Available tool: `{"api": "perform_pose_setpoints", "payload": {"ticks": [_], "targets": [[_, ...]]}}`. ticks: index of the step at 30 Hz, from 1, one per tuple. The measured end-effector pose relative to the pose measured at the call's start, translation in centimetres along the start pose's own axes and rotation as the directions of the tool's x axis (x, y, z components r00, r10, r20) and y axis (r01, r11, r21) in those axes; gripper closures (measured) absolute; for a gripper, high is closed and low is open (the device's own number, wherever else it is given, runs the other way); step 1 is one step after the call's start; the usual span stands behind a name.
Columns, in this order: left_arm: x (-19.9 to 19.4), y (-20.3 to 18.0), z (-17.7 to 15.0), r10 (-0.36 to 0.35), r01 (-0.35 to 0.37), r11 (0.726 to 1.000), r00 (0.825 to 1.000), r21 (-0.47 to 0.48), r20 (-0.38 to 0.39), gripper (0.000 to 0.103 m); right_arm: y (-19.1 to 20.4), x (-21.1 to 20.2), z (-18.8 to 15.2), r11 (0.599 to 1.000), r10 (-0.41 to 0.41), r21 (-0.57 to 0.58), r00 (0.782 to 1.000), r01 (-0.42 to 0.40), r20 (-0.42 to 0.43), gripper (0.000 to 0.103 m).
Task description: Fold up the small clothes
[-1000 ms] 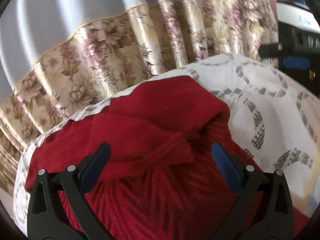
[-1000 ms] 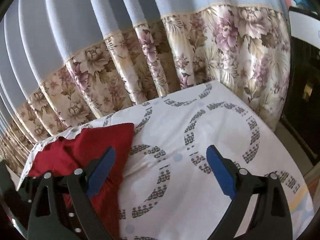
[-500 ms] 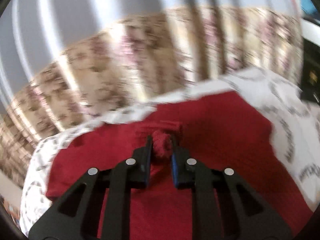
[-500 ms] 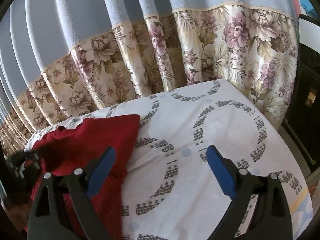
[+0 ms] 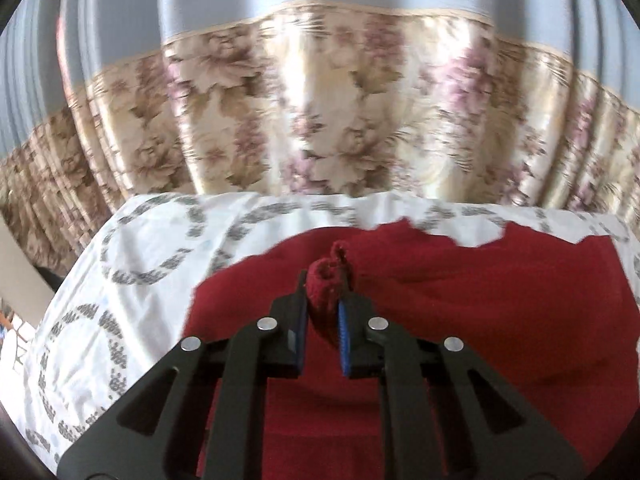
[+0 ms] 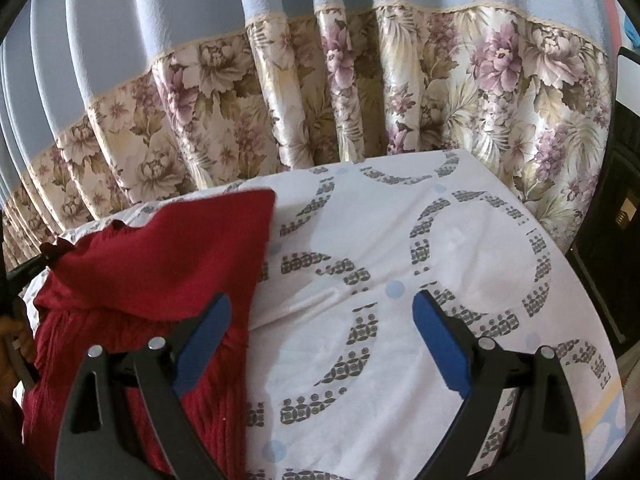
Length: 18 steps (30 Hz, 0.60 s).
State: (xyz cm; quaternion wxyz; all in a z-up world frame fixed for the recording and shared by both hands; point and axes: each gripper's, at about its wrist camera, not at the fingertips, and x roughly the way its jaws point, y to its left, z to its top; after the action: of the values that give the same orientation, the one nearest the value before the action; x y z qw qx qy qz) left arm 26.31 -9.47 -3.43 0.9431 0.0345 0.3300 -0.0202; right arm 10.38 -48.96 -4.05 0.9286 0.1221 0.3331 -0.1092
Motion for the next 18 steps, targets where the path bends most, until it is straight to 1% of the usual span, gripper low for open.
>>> {"api": "perform_pose_setpoints", "payload": {"ticks": [1,3,4,5,6,8,9,10,11,13,14,16,18], "targets": [[0.4,0.8,-0.4,0.014,-0.014,1.000,1.000,-0.007,-0.010,0.086,0.1,0.1,-0.1,1.000,-0.002,-0.003,1.000,0.002,-0.002,0.010],[0.8,2.3,-1.2,0.037,-0.038,0.999,0.999,-0.032,-0.021,0.084,0.3,0.4,-0.2,1.000,-0.003,-0.010,1.000,0.003,-0.010,0.010],[0.9,3.4,-1.5,0.028,-0.030,0.997,0.999,-0.069,-0.035,0.071,0.5,0.5,-0.3,1.000,-0.005,-0.014,1.000,0.005,-0.013,0.010],[0.7,4.4,-1.7,0.007,-0.011,0.994,0.999,-0.105,-0.038,0.066,0.6,0.6,-0.3,1.000,-0.005,-0.018,1.000,0.005,-0.015,0.010],[0.4,5.3,-1.8,0.004,-0.008,0.990,1.000,-0.140,-0.029,0.062,0.9,0.8,-0.4,1.000,-0.006,-0.027,1.000,0.006,-0.020,0.010],[-0.3,6.4,-1.9,-0.001,-0.001,0.987,1.000,-0.160,-0.010,0.057,1.3,0.9,-0.6,0.999,-0.009,-0.038,1.000,0.008,-0.023,0.010],[-0.6,6.7,-2.0,-0.010,0.008,0.986,1.000,-0.164,-0.009,0.045,1.4,1.0,-0.7,0.999,-0.009,-0.044,1.000,0.008,-0.027,0.010],[-0.9,7.2,-1.9,-0.029,0.027,0.984,1.000,-0.178,-0.007,0.024,1.7,1.1,-0.8,0.999,-0.012,-0.049,0.999,0.010,-0.030,0.010],[-1.1,7.8,-1.8,-0.058,0.058,0.978,0.998,-0.201,0.003,0.017,1.8,1.2,-0.9,0.999,-0.013,-0.053,0.999,0.011,-0.031,0.010],[-1.4,8.5,-1.4,-0.089,0.093,0.967,0.996,-0.236,0.029,0.008,2.2,1.2,-1.0,0.998,-0.010,-0.062,0.999,0.008,-0.033,0.010],[-1.3,8.6,-1.1,-0.107,0.110,0.964,0.994,-0.240,0.028,0.004,2.3,1.3,-1.1,0.998,-0.012,-0.067,0.999,0.010,-0.033,0.010],[-0.6,8.3,-0.3,-0.123,0.123,0.966,0.992,-0.229,0.012,0.003,2.6,1.3,-1.2,0.997,-0.012,-0.076,0.999,0.010,-0.035,0.010],[0.1,7.2,0.2,-0.127,0.124,0.974,0.992,-0.187,-0.004,0.003,2.8,1.4,-1.2,0.996,-0.014,-0.087,0.999,0.011,-0.037,0.010]]}}
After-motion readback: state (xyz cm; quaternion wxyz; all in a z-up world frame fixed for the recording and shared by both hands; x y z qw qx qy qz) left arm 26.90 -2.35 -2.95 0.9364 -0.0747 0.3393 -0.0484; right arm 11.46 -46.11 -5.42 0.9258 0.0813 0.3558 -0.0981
